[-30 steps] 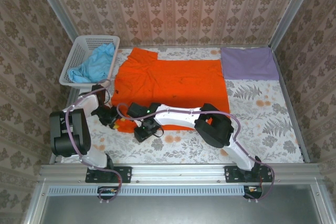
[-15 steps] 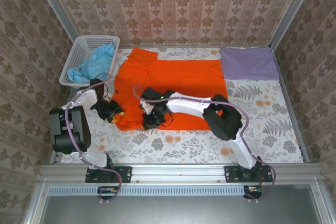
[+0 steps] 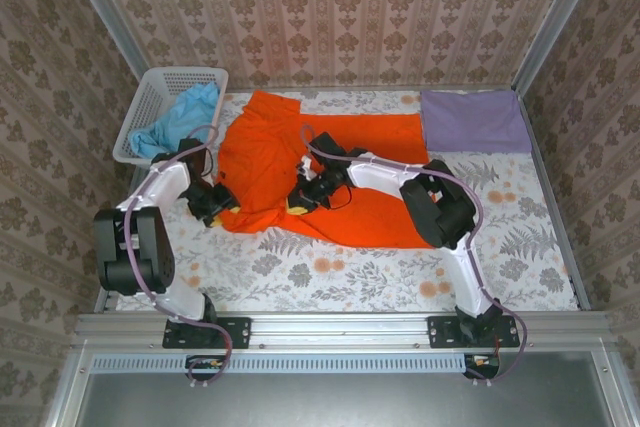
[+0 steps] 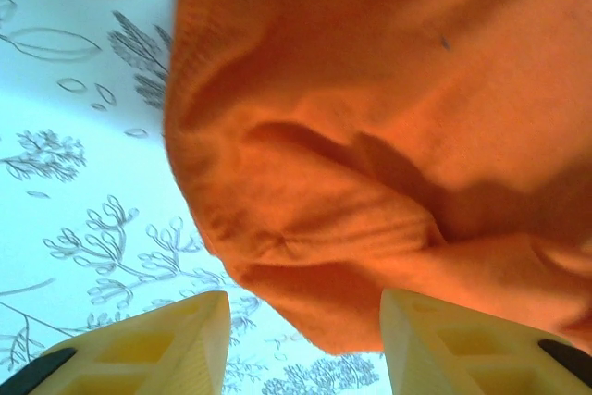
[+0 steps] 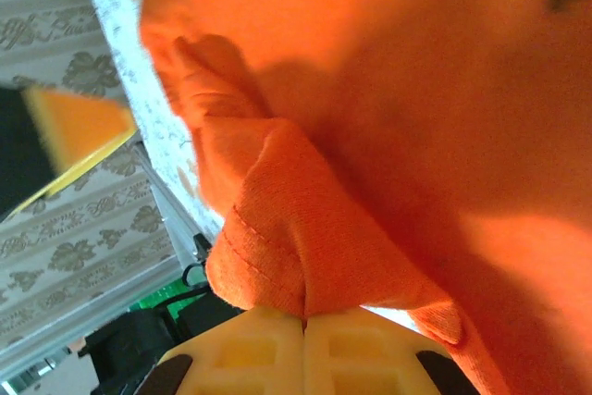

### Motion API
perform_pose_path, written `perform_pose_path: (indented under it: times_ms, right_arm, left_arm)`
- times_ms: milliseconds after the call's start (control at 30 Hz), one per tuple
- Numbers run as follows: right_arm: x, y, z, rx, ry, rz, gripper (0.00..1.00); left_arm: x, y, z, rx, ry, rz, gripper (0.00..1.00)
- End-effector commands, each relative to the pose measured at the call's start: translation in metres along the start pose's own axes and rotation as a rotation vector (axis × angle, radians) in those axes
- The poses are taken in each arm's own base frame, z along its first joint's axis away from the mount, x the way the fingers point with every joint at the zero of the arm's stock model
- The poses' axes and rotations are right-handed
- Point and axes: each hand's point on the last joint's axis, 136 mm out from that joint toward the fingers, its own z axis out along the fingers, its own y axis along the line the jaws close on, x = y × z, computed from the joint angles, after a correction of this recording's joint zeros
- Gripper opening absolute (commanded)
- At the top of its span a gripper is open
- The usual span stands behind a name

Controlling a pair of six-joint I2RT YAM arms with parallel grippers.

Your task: Fold and stack the t-shirts

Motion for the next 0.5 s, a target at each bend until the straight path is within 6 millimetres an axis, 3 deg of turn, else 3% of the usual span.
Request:
perform_pose_path:
  times_ms: [0, 167, 300, 467]
  right_arm:
    - [-0.006, -0.005, 0.004, -0.041, 0.03, 0.09, 0.05]
    - [-0.01, -0.018, 0.006, -0.033, 0.043, 0.137, 0.06]
    - [-0.01, -0.026, 0.008, -0.027, 0.051, 0.155, 0.06]
    - [-0.01, -0.029, 0.011, -0.028, 0.058, 0.162, 0.06]
  left_arm:
    - [0.022, -0.015, -0.012, 0.092, 0.028, 0.05, 0.44]
    - [0.059, -0.04, -0.013, 0.174, 0.112, 0.188, 0.41]
    - [0.076, -0.041, 0.002, 0.135, 0.127, 0.24, 0.55]
    - [0.079, -0.051, 0.023, 0.104, 0.14, 0.281, 0.66]
